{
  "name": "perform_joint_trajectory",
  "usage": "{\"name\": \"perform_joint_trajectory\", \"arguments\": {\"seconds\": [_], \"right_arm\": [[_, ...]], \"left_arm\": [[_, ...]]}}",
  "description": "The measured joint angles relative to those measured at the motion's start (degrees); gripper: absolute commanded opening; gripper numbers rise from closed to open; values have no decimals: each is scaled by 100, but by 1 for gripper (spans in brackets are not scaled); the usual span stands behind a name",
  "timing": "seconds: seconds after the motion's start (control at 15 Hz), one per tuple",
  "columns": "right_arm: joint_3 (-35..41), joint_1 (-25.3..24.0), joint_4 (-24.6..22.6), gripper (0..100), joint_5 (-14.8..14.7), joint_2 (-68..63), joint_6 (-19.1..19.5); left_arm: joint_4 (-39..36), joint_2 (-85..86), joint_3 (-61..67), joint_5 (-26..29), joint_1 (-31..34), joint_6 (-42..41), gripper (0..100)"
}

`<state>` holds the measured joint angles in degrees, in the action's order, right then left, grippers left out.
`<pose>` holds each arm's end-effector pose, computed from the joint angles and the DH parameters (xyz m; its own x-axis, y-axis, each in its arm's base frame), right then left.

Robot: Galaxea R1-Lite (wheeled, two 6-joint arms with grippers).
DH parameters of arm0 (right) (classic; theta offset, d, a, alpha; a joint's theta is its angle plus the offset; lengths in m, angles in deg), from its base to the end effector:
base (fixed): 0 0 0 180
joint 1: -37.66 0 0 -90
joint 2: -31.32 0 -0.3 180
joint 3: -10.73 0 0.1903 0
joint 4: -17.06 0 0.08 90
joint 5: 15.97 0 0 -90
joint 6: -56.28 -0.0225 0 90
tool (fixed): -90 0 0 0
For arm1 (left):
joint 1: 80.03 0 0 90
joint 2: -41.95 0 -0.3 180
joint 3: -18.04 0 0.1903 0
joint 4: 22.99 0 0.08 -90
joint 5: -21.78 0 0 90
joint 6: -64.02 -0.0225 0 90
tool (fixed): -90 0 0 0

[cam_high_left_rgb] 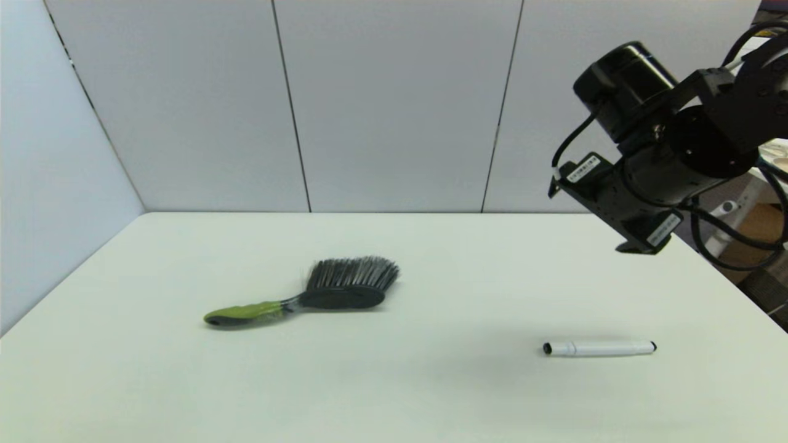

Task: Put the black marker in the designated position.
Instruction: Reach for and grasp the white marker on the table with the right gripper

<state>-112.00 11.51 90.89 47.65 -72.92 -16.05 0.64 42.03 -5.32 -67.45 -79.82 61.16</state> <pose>0.2838 0.1282 0.2688 0.6532 -0.1743 -0.7369 0.6525 0.6233 0.4309 -0.0229 -0.0004 0.0749 0.9999 -0.0098 -0.0033 0.0099 0.9987 0.0499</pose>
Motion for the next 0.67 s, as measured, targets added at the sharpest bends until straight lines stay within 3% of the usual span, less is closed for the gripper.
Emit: {"name": "perform_joint_trajectory", "arguments": {"seconds": [0.2,0.33,0.4,0.53,0.67], "right_arm": [[-204,0,1303,100,45,-321,-1762],[-282,-52,2089,100,224,-488,-2728],[-245,-55,2243,100,489,-529,-2995],[-96,-15,2258,100,944,-529,-3126],[9,127,2208,100,1182,-527,-3137]], "left_arm": [[0,0,0,0,1,0,100],[0,0,0,0,4,0,100],[0,0,0,0,4,0,100],[-2,0,0,2,4,0,100],[-2,0,0,2,1,0,100]]}}
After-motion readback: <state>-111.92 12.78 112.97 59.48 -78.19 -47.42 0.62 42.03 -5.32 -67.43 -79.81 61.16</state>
